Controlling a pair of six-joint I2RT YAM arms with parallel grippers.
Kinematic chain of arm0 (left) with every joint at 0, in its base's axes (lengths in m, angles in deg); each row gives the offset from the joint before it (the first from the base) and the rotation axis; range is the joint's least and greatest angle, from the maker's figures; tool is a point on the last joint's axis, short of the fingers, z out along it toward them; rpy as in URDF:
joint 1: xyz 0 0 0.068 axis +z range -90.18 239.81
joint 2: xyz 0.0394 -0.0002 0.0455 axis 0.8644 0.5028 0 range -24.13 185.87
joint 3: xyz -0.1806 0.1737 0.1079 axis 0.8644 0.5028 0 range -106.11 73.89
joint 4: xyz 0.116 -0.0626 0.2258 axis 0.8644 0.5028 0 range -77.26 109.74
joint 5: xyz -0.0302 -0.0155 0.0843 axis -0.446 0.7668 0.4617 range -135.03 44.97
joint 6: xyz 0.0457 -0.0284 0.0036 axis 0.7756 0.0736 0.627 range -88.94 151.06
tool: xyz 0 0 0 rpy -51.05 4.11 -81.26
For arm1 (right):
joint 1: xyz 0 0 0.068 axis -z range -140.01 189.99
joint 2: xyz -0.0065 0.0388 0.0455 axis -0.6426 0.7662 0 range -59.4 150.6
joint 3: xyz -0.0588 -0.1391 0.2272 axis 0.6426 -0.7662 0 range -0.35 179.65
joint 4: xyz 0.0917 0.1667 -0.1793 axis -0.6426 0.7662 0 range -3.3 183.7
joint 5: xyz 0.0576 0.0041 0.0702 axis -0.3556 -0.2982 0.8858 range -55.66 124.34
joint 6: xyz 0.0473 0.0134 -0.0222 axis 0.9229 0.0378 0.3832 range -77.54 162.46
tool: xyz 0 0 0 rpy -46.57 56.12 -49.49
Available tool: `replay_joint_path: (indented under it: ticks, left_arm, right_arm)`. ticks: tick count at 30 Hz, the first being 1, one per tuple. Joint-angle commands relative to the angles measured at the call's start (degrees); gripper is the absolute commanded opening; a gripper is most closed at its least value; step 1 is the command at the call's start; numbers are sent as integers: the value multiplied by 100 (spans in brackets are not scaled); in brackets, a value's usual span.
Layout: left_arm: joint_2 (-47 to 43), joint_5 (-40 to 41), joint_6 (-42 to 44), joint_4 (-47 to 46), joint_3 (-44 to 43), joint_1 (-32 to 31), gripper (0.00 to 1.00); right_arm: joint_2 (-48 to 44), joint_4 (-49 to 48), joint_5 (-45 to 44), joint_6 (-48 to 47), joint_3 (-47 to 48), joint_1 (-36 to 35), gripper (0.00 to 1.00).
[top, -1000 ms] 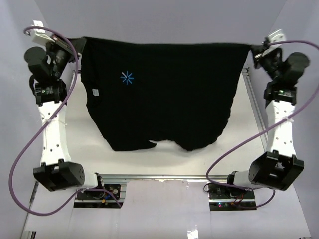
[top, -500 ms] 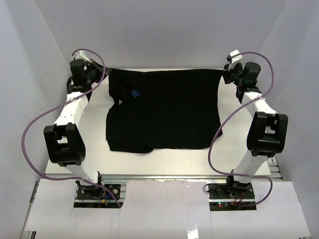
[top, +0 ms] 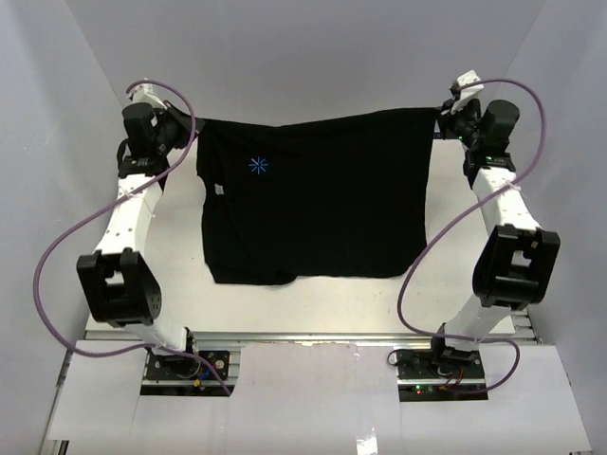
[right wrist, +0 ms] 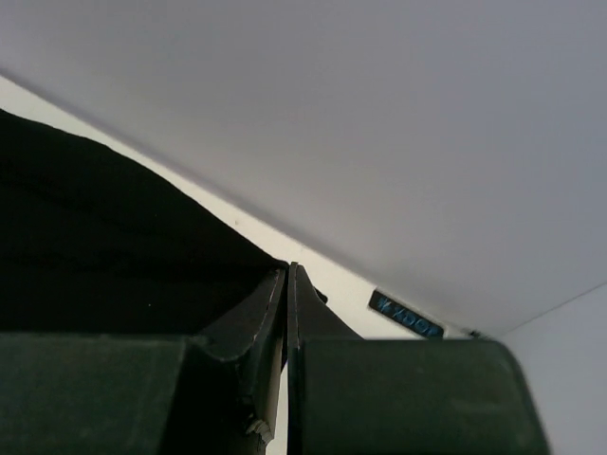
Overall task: Fold and stack the t-shirts
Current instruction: Flatten out the tshirt
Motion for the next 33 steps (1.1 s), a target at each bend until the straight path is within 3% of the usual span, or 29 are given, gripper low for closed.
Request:
replay_joint_path:
  ticks: [1, 10, 18, 28, 33]
  left_arm:
    - [-1139, -144, 241, 163, -455, 19, 8]
    - [-2905, -196, 391, 866, -991, 19, 8]
    - [-3759, -188, 461, 1113, -1694, 19, 8]
    - [-4410, -30, 768, 1824, -2328, 27, 8]
    - [-4647, 32, 804, 1948, -1837, 19, 8]
  right_arm:
    - [-1091, -268, 465, 137, 211, 195, 6]
    - [-3131, -206, 844, 93, -9, 485, 6]
    - [-4589, -215, 713, -12, 167, 494, 6]
    - [-5364, 514, 299, -381, 712, 503, 6]
    - [-5417, 629, 404, -373, -14, 503, 6]
